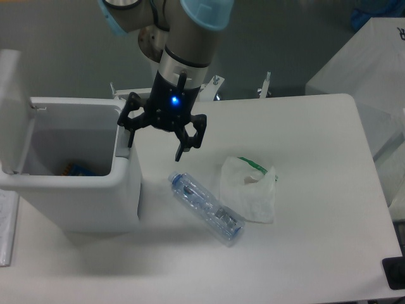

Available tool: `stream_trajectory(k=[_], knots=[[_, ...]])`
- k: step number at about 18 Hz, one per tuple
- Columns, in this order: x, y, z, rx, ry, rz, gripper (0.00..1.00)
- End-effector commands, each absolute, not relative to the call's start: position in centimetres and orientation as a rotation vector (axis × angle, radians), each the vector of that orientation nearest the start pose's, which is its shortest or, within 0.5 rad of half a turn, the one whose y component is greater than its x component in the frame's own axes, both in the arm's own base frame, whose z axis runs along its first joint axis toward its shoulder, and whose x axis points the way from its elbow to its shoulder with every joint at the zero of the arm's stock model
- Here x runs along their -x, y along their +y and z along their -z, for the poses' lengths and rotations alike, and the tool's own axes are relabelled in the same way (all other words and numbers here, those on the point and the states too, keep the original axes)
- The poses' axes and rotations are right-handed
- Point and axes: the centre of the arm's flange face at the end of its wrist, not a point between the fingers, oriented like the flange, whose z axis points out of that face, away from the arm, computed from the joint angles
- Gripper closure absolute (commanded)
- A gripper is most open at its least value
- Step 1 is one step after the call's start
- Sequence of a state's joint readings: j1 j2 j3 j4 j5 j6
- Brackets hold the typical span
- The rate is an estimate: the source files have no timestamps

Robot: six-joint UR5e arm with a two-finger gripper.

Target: Open the trash can

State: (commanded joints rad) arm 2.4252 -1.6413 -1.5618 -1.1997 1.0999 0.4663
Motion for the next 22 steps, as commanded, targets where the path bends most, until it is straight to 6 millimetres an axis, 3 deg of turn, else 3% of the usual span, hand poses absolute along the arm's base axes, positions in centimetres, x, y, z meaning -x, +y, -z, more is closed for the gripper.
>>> stream_trajectory(k=[3,6,9,13,18,22], knots=[[31.7,48.4,-51.9,2.538,-0.427,0.187,0.00],[35.5,48.7,-49.3,2.530,-0.391,0.131,0.00],[40.8,46.6,-47.5,2.548,-0.444,0.023,0.00],[46.8,44.2,-43.0,2.652,-0.341,-0.085,0.00],[50.6,43.4,-38.3,2.826,-0.218,-0.190,0.00],[55.2,43.5,-34.9,2.857,-0.205,-0.186,0.00]])
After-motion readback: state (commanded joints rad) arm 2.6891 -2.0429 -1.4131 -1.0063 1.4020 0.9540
